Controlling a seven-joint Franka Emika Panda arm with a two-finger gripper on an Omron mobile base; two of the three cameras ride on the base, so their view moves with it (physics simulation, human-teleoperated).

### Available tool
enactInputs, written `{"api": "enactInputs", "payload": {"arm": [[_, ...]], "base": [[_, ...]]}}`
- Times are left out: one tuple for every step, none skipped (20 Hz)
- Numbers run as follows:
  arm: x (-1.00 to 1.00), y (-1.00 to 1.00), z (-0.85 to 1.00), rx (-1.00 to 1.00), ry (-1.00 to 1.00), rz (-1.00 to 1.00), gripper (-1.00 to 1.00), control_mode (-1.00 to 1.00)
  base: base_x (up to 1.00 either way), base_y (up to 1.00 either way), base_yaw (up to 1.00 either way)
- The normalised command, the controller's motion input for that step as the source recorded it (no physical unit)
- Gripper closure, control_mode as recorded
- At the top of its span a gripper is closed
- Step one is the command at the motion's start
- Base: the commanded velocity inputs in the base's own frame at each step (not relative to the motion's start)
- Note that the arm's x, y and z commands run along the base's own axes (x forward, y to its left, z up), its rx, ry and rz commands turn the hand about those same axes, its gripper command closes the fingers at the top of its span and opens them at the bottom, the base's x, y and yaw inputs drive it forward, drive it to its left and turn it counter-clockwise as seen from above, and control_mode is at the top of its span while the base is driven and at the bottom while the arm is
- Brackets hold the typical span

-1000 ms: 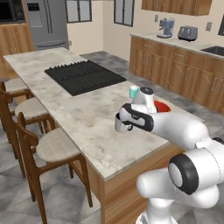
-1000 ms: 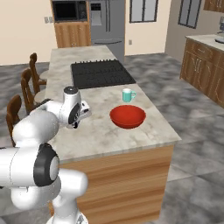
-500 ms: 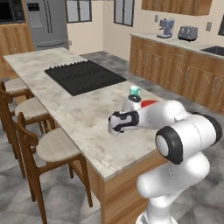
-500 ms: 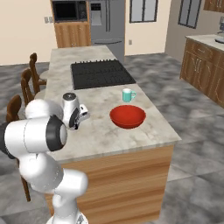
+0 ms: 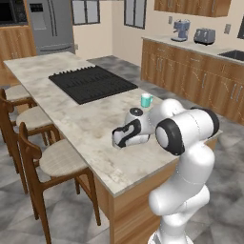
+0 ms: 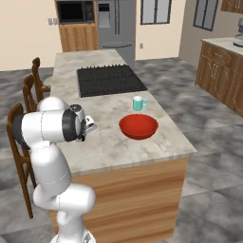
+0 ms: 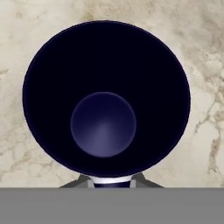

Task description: Clear the mugs and bowl far away from the sink.

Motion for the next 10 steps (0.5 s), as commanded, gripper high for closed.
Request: {"api": "enactInputs", "payload": {"arm": [[0.0,0.0,-0.11,0.0,0.0,0.0,1.0,-1.0],[0.0,0.0,-0.02,0.0,0.0,0.0,1.0,-1.0],[0.0,0.0,0.0,0.02,0.0,0.0,1.0,-1.0],[0.0,0.0,0.0,0.0,0.0,0.0,1.0,-1.0],[0.0,0.0,0.0,0.0,0.0,0.0,-1.0,-1.0],[0.0,0.0,0.0,0.0,0.0,0.0,-1.0,-1.0],[0.0,0.0,0.0,0.0,0.0,0.0,-1.0,-1.0],[0.0,0.0,0.0,0.0,0.0,0.0,-1.0,-1.0],[0.0,0.0,0.0,0.0,0.0,0.0,-1.0,-1.0],[0.0,0.0,0.0,0.0,0.0,0.0,-1.0,-1.0]], "base": [[0.0,0.0,0.0],[0.0,0.0,0.0],[0.0,0.0,0.0],[0.0,0.0,0.0],[0.0,0.0,0.0],[0.0,0.0,0.0],[0.0,0.0,0.0],[0.0,0.0,0.0],[0.0,0.0,0.0],[0.0,0.0,0.0]]}}
